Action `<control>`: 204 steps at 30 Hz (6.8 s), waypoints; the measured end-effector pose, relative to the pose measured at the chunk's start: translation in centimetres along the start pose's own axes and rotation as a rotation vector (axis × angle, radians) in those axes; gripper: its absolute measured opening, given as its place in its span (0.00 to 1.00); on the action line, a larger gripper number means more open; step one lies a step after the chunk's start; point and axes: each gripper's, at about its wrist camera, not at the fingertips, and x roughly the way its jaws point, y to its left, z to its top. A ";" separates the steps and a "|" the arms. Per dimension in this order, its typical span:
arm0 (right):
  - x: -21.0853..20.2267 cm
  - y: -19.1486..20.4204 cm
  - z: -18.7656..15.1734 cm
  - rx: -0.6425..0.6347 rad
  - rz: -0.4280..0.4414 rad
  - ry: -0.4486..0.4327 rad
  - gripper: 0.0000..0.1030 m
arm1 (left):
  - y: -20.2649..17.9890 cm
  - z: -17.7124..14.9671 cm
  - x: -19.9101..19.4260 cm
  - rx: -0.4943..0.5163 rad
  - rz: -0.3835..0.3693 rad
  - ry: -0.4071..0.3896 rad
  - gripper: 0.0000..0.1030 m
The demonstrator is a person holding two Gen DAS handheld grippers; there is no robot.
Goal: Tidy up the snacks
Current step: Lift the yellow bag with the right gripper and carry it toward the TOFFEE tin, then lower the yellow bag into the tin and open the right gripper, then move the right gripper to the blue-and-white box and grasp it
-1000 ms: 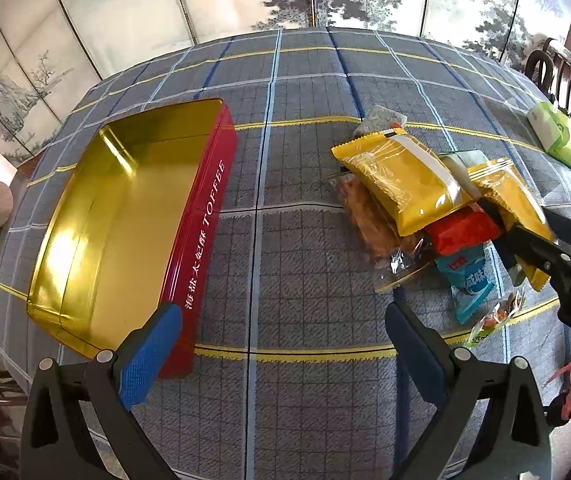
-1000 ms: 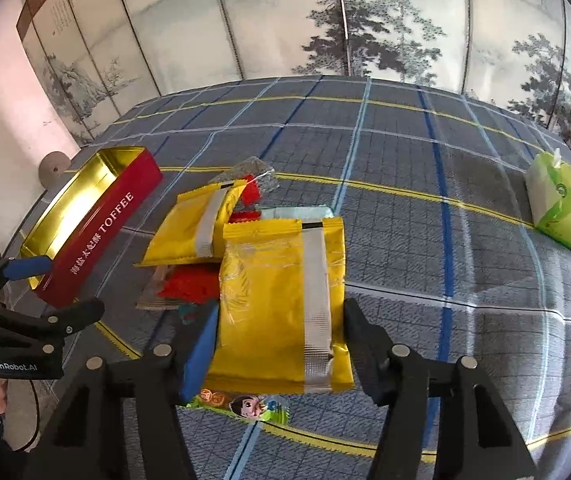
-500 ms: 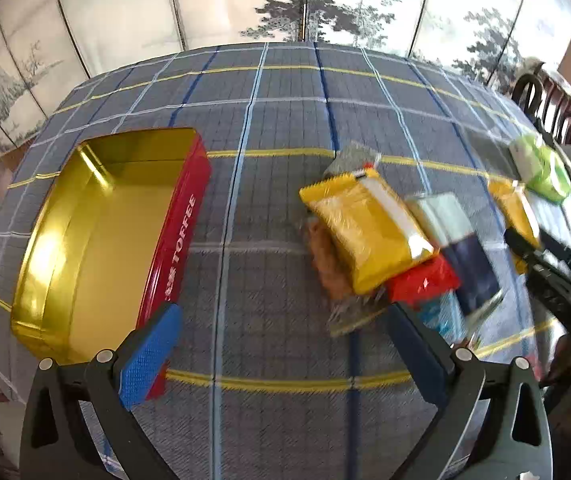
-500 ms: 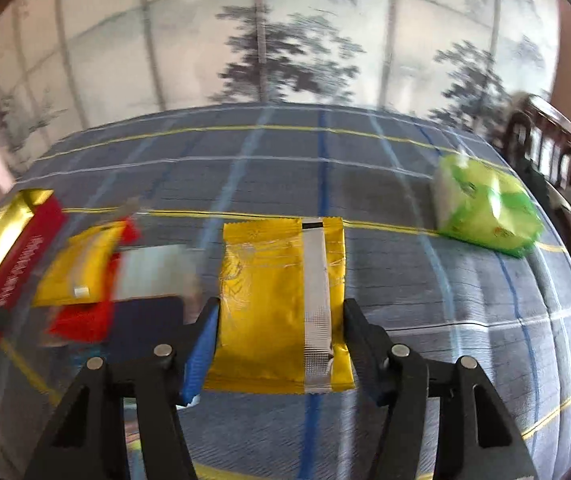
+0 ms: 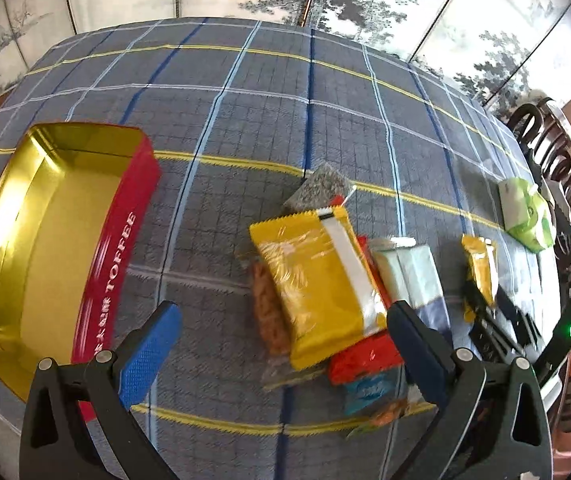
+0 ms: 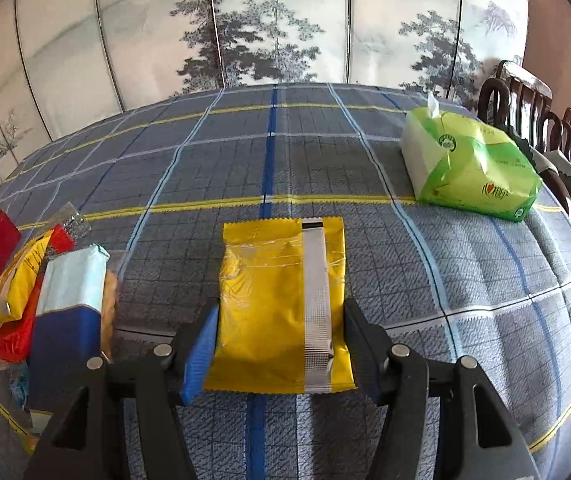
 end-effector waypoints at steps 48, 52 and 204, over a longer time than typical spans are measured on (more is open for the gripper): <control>0.5 1.5 0.1 -0.042 -0.021 0.013 0.61 | 0.7 -1.8 0.4 0.107 0.006 0.008 0.49; 0.5 1.5 0.3 -0.039 -0.024 0.012 0.61 | 1.0 -2.2 -0.9 0.139 0.011 -0.009 0.49; -7.9 38.1 -1.7 -0.376 0.372 0.024 0.68 | 27.8 -10.5 -11.5 -0.199 0.395 -0.246 0.91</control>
